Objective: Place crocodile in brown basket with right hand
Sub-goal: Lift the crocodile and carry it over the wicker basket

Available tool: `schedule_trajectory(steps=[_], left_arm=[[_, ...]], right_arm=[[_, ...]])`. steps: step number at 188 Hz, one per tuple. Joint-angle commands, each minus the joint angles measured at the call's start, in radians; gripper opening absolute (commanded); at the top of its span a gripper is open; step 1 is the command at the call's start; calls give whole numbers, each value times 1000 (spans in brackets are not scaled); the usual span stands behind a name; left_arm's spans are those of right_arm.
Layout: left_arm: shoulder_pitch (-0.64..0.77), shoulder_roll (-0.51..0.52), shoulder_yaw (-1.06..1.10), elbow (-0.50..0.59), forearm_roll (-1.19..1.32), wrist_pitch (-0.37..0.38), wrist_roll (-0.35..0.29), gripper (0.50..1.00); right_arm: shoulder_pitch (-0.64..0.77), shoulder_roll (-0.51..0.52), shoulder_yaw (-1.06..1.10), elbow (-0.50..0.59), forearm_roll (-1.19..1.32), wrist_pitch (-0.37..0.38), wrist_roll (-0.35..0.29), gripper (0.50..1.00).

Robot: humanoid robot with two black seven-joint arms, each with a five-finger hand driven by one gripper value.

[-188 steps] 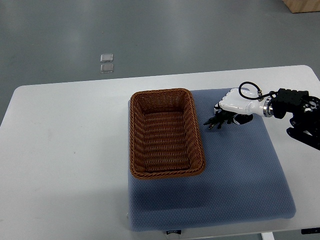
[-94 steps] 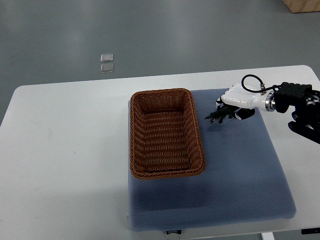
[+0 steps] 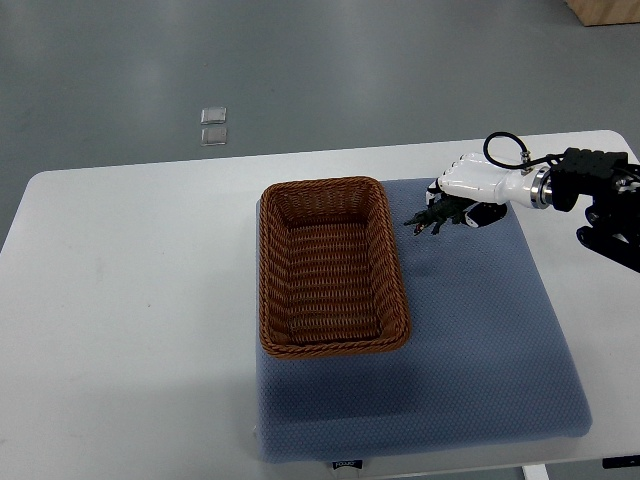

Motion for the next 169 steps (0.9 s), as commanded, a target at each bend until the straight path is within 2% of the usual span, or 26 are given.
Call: schedule_trajectory(steps=[1, 45, 101, 141, 169], left_arm=[[-1, 0, 0, 0, 0, 0, 0, 1000], [1, 0, 0, 0, 0, 0, 0, 1000], [-1, 0, 0, 0, 0, 0, 0, 1000], [1, 0, 0, 0, 0, 0, 0, 1000], [-1, 0, 0, 0, 0, 0, 0, 1000]], right_arm=[[21, -1, 0, 11, 2, -1, 8, 500], [90, -9, 3, 22, 7, 36, 23, 500], [115, 43, 63, 62, 18, 36, 20, 500], [76, 166, 87, 63, 19, -13, 6, 500], [40, 203, 89, 62, 19, -51, 5, 500]])
